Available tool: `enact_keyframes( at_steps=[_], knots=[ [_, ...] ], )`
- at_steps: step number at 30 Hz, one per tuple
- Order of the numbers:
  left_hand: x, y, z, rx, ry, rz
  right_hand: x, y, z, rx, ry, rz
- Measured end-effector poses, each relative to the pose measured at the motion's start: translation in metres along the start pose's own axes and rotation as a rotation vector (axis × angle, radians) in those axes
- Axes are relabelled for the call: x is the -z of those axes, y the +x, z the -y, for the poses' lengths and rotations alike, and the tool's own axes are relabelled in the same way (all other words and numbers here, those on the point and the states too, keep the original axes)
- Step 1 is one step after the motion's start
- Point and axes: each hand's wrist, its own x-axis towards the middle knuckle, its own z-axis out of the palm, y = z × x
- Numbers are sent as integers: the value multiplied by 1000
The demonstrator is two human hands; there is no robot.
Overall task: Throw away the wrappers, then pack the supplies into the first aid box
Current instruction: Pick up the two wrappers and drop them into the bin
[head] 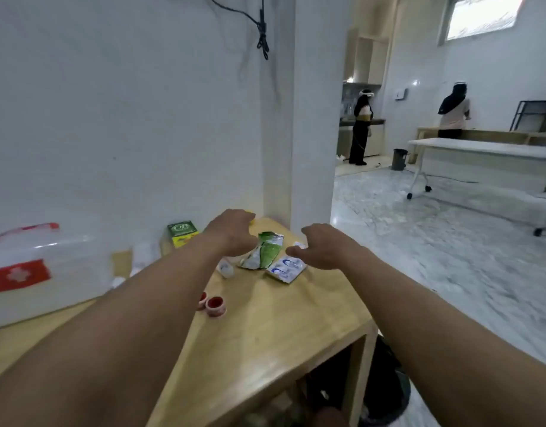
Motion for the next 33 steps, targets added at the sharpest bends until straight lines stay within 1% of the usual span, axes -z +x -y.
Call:
enact_keyframes(
  at_steps=[2,6,8,12,14,19,23,26,29,33],
  knots=[
    [-7,10,-1,-12,12,17,-10,6,-7,-24,-7,19],
    [-20,32,-5,8,38,126,-33,20,-21,-58,-12,71],
    [-22,43,-7,3,74,178,-34,26,-26,-66,4,70],
    [-29,55,-9,13,138,289,-33,33,-31,-82,72,64],
    [-33,58,-8,21,155,312,-32,36,-32,-68,125,66],
    [-39,63,-7,17,75,284,-34,39,-37,-29,201,17],
    [-41,66,-9,12,23,250,-33,38,-45,31,197,-20],
    [-45,67,-8,22,-52,235,-33,38,-51,43,219,-30],
    [-51,69,-10,-11,-92,200,-33,38,-58,51,264,-55],
    [-53,72,-16,-82,-64,151,-31,37,-65,65,301,-99]
  ],
)
